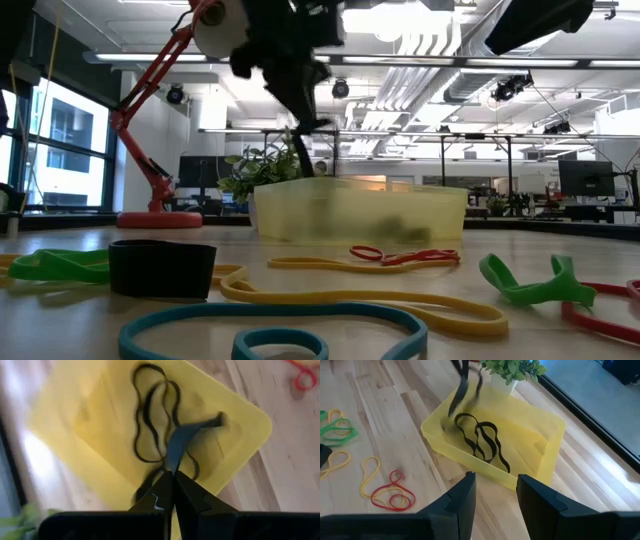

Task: Pick and place rubber bands into bin
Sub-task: Put the black rubber band into the transparent yellow bin

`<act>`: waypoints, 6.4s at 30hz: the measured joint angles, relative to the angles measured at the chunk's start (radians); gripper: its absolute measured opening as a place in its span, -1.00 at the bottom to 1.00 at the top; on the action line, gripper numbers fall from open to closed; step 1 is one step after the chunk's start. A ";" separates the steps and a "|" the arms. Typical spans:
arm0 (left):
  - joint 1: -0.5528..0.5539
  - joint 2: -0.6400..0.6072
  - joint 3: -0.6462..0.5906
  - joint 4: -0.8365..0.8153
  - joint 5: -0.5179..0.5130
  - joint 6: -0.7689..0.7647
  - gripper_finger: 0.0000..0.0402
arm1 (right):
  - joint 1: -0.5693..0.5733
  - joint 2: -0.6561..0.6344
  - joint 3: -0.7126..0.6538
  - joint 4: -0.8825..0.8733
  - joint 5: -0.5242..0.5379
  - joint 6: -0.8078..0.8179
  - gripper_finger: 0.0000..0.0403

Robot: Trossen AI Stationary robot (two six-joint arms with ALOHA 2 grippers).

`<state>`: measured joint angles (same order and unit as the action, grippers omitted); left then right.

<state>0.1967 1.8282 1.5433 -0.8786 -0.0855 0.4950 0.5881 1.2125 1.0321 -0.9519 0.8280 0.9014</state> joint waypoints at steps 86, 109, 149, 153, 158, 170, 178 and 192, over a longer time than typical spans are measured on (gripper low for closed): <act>-0.689 0.251 -0.002 0.080 0.036 -0.502 -0.45 | 0.031 -0.002 0.000 -0.036 -0.154 -0.112 -0.34; -0.687 0.266 0.000 0.096 -0.038 -0.503 -0.45 | 0.042 -0.002 0.000 -0.016 -0.137 -0.089 -0.34; -0.688 0.325 0.001 0.119 -0.014 -0.503 -0.92 | 0.042 -0.002 0.000 -0.015 -0.147 -0.064 -0.34; -0.687 0.325 0.001 0.119 -0.015 -0.504 -0.93 | 0.042 -0.002 0.000 -0.015 -0.147 -0.064 -0.34; -0.681 0.321 0.000 0.115 -0.026 -0.504 -0.98 | 0.042 -0.002 0.000 -0.015 -0.147 -0.064 -0.34; -0.660 0.153 0.000 0.035 -0.109 -0.503 -1.00 | 0.042 -0.002 0.000 -0.015 -0.149 -0.064 -0.34; -0.583 0.031 0.001 -0.008 -0.222 -0.448 -1.00 | 0.042 -0.002 0.000 -0.015 -0.144 -0.064 -0.34; -0.269 0.016 0.001 -0.008 -0.163 -0.041 -1.00 | 0.040 -0.002 0.000 -0.007 -0.078 0.023 -0.34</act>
<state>-0.0726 1.8439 1.5440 -0.8862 -0.2484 0.4536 0.6285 1.2110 1.0317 -0.9592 0.7496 0.9243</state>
